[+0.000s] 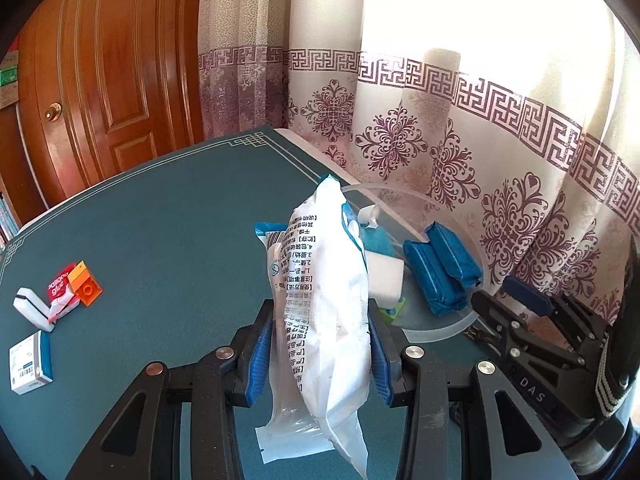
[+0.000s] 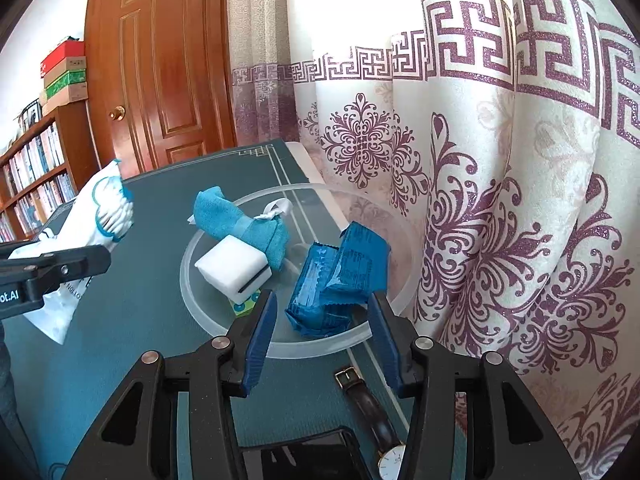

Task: Organize objects
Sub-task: 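Carry the white plastic bag into the clear bowl and release with the left gripper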

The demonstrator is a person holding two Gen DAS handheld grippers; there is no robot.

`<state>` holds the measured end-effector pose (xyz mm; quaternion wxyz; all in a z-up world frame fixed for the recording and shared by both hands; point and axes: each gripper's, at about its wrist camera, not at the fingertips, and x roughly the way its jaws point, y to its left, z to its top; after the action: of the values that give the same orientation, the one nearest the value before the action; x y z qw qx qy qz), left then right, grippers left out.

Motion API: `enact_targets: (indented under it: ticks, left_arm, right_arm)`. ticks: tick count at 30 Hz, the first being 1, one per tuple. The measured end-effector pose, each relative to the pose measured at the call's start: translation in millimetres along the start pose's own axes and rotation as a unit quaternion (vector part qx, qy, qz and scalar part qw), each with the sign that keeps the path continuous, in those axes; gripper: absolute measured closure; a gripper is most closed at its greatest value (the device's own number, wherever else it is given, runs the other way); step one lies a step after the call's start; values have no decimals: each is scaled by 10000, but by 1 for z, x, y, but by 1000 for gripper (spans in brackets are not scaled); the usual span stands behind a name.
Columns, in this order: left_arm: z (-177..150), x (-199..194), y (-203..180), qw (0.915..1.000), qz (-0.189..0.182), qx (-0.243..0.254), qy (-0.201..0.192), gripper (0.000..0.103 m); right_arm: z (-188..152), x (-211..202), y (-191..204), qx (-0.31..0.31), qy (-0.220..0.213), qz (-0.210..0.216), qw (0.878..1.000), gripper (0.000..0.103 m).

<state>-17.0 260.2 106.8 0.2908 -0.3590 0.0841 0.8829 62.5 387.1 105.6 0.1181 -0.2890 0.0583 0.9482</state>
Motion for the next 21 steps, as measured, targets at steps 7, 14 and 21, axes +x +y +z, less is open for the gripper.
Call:
enact_targets:
  ticks: [7, 14, 21]
  left_arm:
    - [26, 20, -32, 9994, -299, 176, -20, 59]
    - [44, 48, -48, 9988, -473, 139, 79, 58]
    - [60, 72, -62, 9987, -457, 203, 95, 58]
  right_arm:
    - [-2, -5, -9, 139, -70, 34, 9999, 54]
    - [-3, -5, -13, 259, -52, 108, 9996, 54]
    - [-3, -7, -12, 236, -129, 93, 9996, 54]
